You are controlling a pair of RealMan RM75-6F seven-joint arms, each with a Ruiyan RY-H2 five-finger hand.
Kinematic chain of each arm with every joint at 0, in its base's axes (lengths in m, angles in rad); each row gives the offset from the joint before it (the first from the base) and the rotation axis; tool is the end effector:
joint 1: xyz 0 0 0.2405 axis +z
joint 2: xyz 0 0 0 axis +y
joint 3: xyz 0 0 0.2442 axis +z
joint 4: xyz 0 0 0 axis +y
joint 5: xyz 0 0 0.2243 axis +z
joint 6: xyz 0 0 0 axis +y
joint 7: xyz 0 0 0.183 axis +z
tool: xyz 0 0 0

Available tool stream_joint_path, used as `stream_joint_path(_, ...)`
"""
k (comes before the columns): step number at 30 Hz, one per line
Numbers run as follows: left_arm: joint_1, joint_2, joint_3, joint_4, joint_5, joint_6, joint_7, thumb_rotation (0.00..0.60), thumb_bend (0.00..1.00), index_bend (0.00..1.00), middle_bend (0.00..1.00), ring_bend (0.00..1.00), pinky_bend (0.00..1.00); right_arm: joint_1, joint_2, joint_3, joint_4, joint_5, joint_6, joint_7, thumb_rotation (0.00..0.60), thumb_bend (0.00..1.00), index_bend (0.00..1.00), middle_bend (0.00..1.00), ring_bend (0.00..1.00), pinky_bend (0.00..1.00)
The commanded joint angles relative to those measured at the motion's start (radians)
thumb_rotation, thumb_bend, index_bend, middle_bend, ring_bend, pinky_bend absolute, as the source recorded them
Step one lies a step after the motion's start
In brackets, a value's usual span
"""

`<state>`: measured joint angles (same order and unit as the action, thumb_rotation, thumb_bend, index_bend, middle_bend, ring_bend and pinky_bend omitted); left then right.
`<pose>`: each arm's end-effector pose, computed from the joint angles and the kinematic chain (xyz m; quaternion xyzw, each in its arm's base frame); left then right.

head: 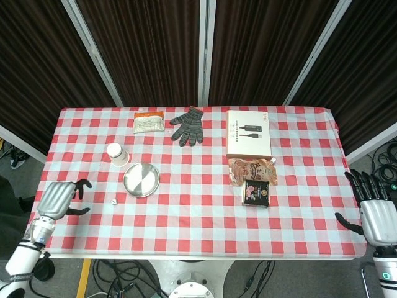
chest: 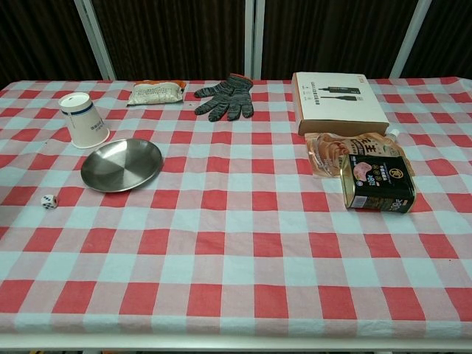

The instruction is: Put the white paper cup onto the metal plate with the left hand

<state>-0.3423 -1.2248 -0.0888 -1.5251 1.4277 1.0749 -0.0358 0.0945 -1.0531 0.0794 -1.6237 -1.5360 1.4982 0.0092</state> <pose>-0.2810 0.2978 0.0587 -0.6794 -0.4441 -0.3449 0.4714 -0.2965 -0.2297 0.1650 0.6062 -0.3502 0.3997 0.5917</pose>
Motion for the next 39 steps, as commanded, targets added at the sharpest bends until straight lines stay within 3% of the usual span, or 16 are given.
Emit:
stream_joint_path(1, -0.095, -0.078, -0.008, 0.092, -0.022, -0.12, -0.039, 0.6, 0.05, 0.44, 0.77, 0.78, 0.88, 0.004, 0.002, 0.003, -0.005, 0.005, -0.006, -0.006, 0.6, 0.09, 0.0, 0.07, 0.0, 0.0)
stream_joint_path(5, -0.14, -0.144, -0.007, 0.153, -0.045, -0.19, -0.055, 0.6, 0.11, 0.45, 0.83, 0.83, 0.92, 0.007, 0.002, 0.005, -0.007, 0.007, -0.009, -0.011, 0.6, 0.09, 0.0, 0.07, 0.0, 0.0)
stream_joint_path(13, -0.17, -0.24, 0.018, 0.261, -0.082, -0.248, -0.04, 0.6, 0.19, 0.47, 0.84, 0.84, 0.92, 0.01, 0.003, 0.004, -0.012, 0.016, -0.017, -0.02, 0.6, 0.09, 0.0, 0.07, 0.0, 0.0)
stream_joint_path(30, -0.167, -0.26, 0.04, 0.298, -0.116, -0.261, -0.083, 0.6, 0.3, 0.54, 0.86, 0.85, 0.92, 0.012, 0.002, 0.001, -0.011, 0.013, -0.019, -0.013, 0.6, 0.09, 0.0, 0.08, 0.0, 0.0)
stream_joint_path(33, -0.168, -0.267, 0.038, 0.306, -0.119, -0.258, -0.087, 0.6, 0.34, 0.59, 0.87, 0.86, 0.92, 0.01, 0.001, -0.001, -0.007, 0.011, -0.017, -0.006, 0.6, 0.09, 0.0, 0.08, 0.0, 0.0)
stream_joint_path(39, -0.183, -0.266, 0.012, 0.278, -0.093, -0.211, -0.1, 0.6, 0.35, 0.6, 0.88, 0.86, 0.92, 0.006, 0.003, -0.002, -0.003, 0.01, -0.01, 0.003, 0.6, 0.09, 0.0, 0.08, 0.0, 0.0)
